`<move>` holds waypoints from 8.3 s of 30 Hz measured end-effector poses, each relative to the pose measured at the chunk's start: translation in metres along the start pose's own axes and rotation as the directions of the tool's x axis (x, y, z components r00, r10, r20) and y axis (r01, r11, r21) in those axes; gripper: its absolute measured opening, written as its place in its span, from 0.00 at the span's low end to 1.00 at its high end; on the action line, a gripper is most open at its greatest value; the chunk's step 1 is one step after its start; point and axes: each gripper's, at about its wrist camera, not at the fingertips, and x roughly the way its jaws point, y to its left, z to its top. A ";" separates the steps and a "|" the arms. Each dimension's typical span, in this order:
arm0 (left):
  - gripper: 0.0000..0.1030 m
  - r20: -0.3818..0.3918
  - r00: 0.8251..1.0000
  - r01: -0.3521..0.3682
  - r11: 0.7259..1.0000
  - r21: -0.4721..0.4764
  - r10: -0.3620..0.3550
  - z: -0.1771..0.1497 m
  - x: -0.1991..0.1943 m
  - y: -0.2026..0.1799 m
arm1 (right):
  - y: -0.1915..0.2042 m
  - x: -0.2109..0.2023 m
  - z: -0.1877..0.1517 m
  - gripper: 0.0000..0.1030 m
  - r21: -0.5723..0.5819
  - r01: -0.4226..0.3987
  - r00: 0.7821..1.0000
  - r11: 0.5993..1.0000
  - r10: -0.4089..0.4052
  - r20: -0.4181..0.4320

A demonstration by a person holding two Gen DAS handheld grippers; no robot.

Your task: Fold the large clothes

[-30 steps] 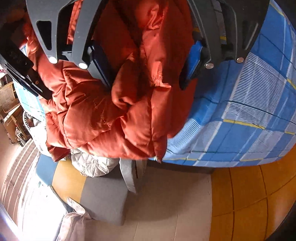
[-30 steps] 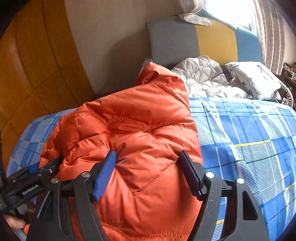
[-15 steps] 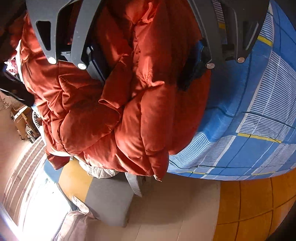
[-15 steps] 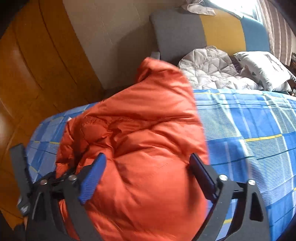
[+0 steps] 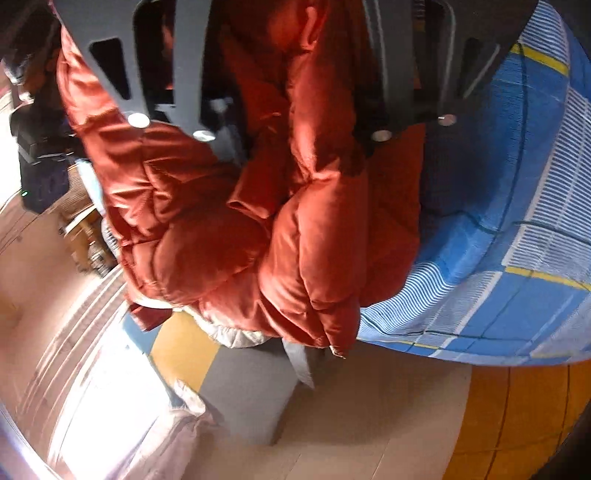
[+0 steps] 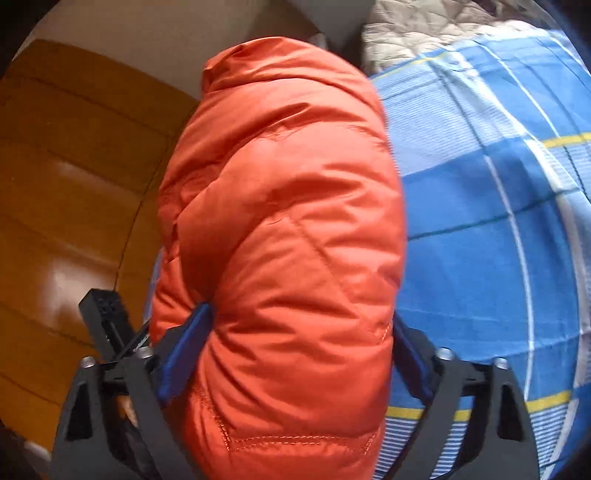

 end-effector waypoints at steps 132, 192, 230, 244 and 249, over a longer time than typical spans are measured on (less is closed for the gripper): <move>0.61 0.030 0.982 -0.186 0.951 0.247 0.184 -0.102 0.084 -0.336 | -0.074 -0.240 -0.074 0.72 0.024 0.825 0.507 0.564 -0.759 0.408; 0.98 0.194 0.968 -0.213 0.934 0.288 0.161 -0.203 -0.072 -0.331 | 0.008 -0.296 -0.229 0.97 0.060 0.813 0.464 0.579 -0.708 0.532; 0.98 0.233 0.951 -0.273 0.908 0.319 0.204 -0.211 -0.084 -0.356 | 0.008 -0.312 -0.240 0.97 0.093 0.808 0.453 0.582 -0.714 0.534; 0.98 0.228 0.951 -0.271 0.915 0.298 0.207 -0.207 -0.086 -0.349 | 0.000 -0.315 -0.240 0.97 0.128 0.796 0.449 0.592 -0.719 0.530; 0.98 0.238 0.948 -0.276 0.913 0.299 0.209 -0.207 -0.089 -0.350 | 0.000 -0.314 -0.240 0.97 0.122 0.797 0.451 0.591 -0.718 0.531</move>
